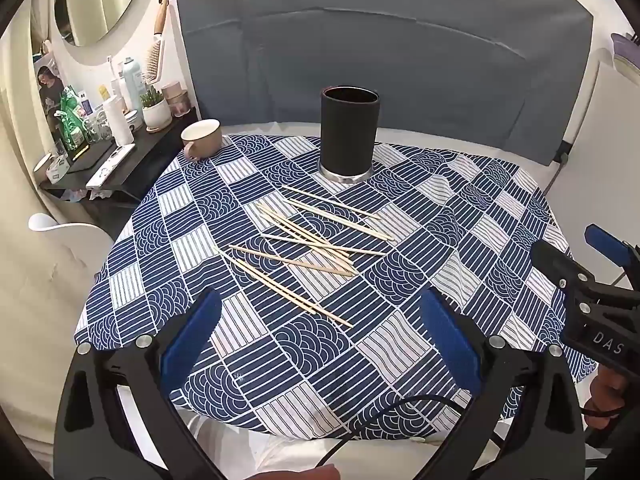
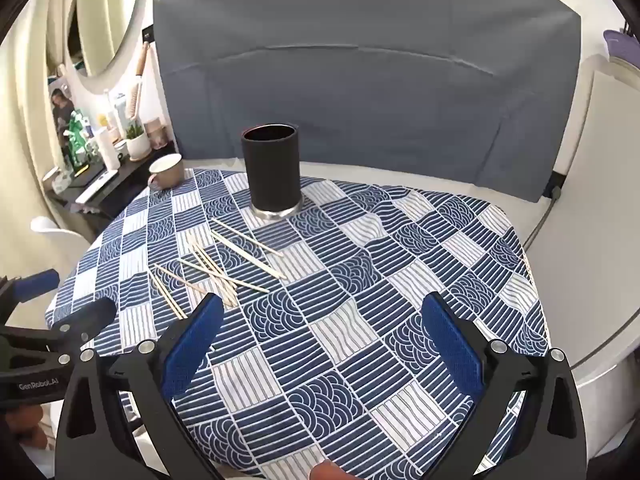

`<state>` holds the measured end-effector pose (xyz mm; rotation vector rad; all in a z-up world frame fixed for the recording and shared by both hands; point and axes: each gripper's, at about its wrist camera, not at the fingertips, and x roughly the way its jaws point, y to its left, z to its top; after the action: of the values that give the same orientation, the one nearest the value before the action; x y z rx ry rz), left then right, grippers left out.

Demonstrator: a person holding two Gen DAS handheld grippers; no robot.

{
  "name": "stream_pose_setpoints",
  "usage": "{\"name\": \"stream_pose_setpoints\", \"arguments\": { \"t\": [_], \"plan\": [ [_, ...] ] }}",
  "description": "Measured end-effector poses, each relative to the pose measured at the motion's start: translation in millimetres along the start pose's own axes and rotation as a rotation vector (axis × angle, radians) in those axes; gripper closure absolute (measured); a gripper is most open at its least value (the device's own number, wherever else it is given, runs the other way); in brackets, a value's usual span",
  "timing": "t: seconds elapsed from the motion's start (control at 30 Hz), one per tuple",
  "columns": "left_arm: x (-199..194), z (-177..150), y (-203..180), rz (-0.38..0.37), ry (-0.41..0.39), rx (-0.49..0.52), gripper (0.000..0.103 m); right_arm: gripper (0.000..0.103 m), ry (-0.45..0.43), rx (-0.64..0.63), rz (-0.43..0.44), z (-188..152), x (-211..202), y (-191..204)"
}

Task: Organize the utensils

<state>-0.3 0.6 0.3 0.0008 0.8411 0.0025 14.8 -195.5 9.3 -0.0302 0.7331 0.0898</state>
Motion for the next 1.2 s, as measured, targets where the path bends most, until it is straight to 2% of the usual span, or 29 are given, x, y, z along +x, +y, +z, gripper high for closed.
{"name": "stream_pose_setpoints", "arguments": {
  "t": [0.2, 0.4, 0.47, 1.0, 1.2],
  "plan": [
    [-2, 0, 2, 0.005, -0.004, 0.001, 0.006, 0.008, -0.011, -0.001, -0.013, 3, 4, -5],
    [2, -4, 0, 0.018, -0.001, -0.005, 0.006, 0.008, -0.010, -0.007, -0.015, 1, -1, 10],
    [2, -3, -1, 0.019, 0.001, -0.006, 0.006, 0.008, -0.011, -0.007, 0.004, 1, 2, 0],
    [9, -2, -2, 0.034, 0.026, -0.013, 0.006, 0.008, 0.004, -0.033, 0.017, 2, 9, 1],
    [6, 3, 1, 0.067, -0.005, -0.033, 0.006, 0.008, -0.006, -0.061, 0.005, 2, 9, 4]
  ]
}}
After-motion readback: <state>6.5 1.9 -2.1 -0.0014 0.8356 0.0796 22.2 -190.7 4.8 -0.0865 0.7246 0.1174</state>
